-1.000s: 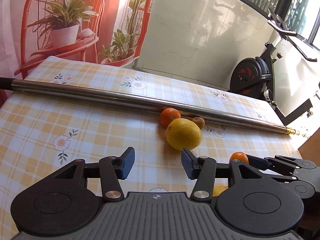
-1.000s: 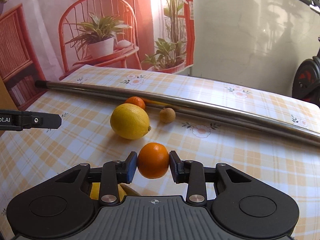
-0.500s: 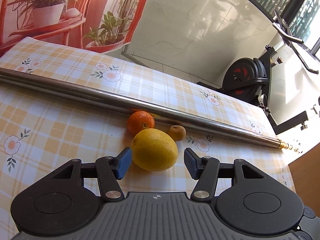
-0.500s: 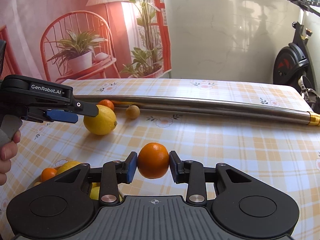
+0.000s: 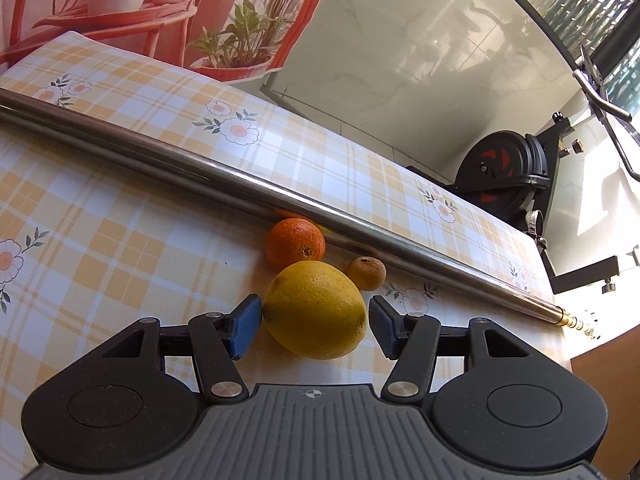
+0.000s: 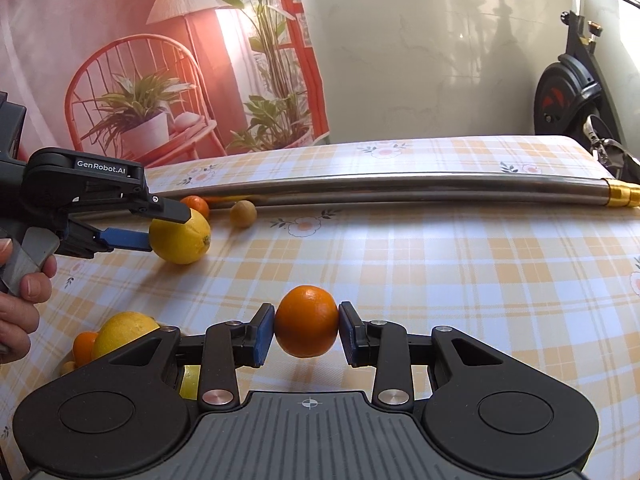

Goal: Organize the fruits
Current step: 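Grasp a tangerine with the right tool while the left tool grasps a yellow lemon, then carry the tangerine in the right tool while the left tool carries the lemon to the plate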

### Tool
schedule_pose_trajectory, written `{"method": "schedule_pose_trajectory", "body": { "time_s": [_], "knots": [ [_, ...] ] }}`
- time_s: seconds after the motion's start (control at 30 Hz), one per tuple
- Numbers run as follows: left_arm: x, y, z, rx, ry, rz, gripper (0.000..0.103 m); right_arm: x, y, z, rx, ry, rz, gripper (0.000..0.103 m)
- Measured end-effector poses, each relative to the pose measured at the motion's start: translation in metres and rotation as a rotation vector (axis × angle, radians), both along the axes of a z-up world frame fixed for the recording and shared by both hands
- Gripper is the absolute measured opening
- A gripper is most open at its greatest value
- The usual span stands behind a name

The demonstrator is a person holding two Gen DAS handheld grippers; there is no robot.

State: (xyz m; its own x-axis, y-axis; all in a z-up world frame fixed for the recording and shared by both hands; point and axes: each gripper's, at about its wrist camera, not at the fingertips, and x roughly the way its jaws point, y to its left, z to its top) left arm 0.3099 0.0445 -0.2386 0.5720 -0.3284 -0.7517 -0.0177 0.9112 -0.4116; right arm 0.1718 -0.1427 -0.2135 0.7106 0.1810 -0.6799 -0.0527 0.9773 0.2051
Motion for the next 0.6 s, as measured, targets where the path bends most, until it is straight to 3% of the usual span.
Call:
{"method": "schedule_pose_trajectory", "body": {
  "time_s": [0.33,0.6],
  "knots": [
    [0.005,-0.003,-0.009,-0.032,0.012,-0.009,0.06,-0.001,-0.004,-0.003,0.016,0.005,-0.012,0.032],
    [-0.012,-0.012,-0.001,0.094,-0.05,-0.091,0.059,-0.003,-0.005,-0.004,0.022,0.006,-0.014,0.032]
  ]
}}
